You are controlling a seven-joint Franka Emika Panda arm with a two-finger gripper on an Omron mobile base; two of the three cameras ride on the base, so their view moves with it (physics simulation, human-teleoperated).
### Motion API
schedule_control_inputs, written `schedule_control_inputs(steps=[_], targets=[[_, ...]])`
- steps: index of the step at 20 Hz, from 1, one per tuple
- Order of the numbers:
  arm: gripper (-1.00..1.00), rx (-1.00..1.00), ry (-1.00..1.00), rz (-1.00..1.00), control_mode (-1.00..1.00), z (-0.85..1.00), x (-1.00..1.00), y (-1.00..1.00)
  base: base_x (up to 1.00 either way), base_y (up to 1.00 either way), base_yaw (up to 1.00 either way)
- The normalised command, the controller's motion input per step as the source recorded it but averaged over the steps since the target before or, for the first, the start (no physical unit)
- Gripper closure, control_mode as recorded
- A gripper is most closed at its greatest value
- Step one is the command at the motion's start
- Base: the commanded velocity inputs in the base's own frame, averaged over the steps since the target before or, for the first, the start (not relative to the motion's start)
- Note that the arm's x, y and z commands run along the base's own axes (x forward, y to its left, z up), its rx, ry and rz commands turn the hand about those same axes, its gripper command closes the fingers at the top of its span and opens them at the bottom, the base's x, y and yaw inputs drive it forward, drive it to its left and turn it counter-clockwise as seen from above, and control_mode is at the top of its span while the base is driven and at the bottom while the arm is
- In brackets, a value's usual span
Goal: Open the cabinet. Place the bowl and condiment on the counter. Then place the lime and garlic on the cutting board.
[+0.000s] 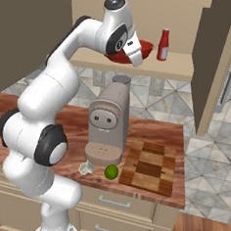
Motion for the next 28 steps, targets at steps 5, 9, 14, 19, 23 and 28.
schedule_control_inputs(steps=[5, 9, 14, 19, 23, 28], targets=[[1.0, 0.09, -0.17, -0.05, -1.0, 0.0, -1.0, -0.16, 0.0, 0.0, 0.0], [1.0, 0.1, -0.13, -0.06, -1.0, 0.02, -1.0, -0.11, 0.0, 0.0, 0.0], [1.0, 0.09, -0.12, -0.06, -1.0, 0.35, -1.0, 0.02, 0.0, 0.0, 0.0], [1.0, 0.03, -0.15, -0.08, -1.0, 0.45, -1.0, 0.1, 0.0, 0.0, 0.0], [1.0, 0.0, -0.1, -0.08, -1.0, 0.12, -1.0, 0.26, 0.0, 0.0, 0.0], [1.0, -0.03, -0.02, -0.06, -1.0, -0.01, -1.0, 0.46, 0.0, 0.0, 0.0]])
